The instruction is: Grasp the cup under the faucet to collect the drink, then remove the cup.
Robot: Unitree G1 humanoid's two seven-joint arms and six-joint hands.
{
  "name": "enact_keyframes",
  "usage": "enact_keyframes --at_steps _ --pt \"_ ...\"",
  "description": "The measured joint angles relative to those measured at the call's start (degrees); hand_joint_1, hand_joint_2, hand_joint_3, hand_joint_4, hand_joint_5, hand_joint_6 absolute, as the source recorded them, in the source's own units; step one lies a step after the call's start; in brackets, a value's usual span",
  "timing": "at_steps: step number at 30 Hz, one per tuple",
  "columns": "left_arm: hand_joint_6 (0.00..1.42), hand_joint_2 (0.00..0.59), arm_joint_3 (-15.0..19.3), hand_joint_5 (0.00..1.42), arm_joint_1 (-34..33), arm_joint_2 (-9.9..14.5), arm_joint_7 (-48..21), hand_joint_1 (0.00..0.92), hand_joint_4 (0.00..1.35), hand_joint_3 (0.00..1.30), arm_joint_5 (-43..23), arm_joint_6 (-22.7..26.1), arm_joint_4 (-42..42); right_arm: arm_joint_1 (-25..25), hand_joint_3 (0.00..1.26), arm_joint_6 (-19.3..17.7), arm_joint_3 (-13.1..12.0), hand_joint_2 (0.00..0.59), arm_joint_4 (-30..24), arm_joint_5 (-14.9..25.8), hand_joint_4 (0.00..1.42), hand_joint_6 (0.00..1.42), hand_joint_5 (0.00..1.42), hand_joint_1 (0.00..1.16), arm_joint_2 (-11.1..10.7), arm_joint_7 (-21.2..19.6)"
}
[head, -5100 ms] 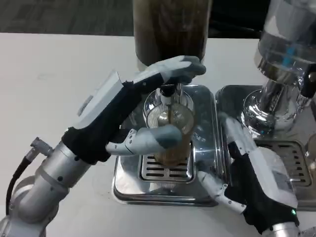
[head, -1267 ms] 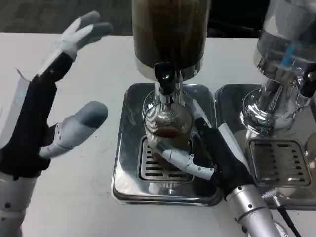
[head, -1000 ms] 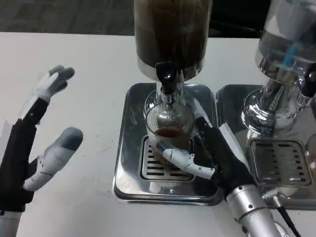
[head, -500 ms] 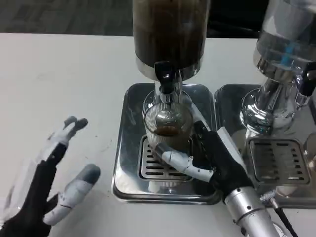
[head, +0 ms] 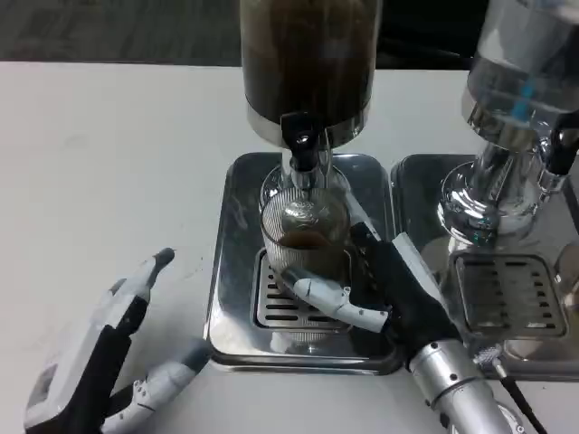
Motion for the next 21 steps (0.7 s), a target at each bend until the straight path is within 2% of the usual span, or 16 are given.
enact_keyframes --at_steps 6,16,21 --pt "0.00 0.145 -0.67 0.04 -0.03 0.18 0.00 0.000 0.00 0.01 -0.86 0.09 0.42 -1.80 0.00 -0.64 -0.35 0.195 2.79 0.34 0.00 0.00 0.00 0.73 1.70 -1.27" --pt "0.00 0.146 -0.87 0.04 -0.24 0.19 -0.03 0.000 0.00 0.01 -3.19 0.20 0.43 -3.08 0.00 -1.45 -0.33 0.190 4.90 0.13 0.00 0.00 0.00 0.76 2.24 -2.28" --pt "0.00 0.148 -0.85 0.05 -0.26 0.24 -0.06 0.000 0.00 0.01 -4.57 0.27 0.84 -3.51 0.00 -1.83 -0.26 0.188 5.72 0.07 0.00 0.08 0.00 0.83 2.82 -3.06"
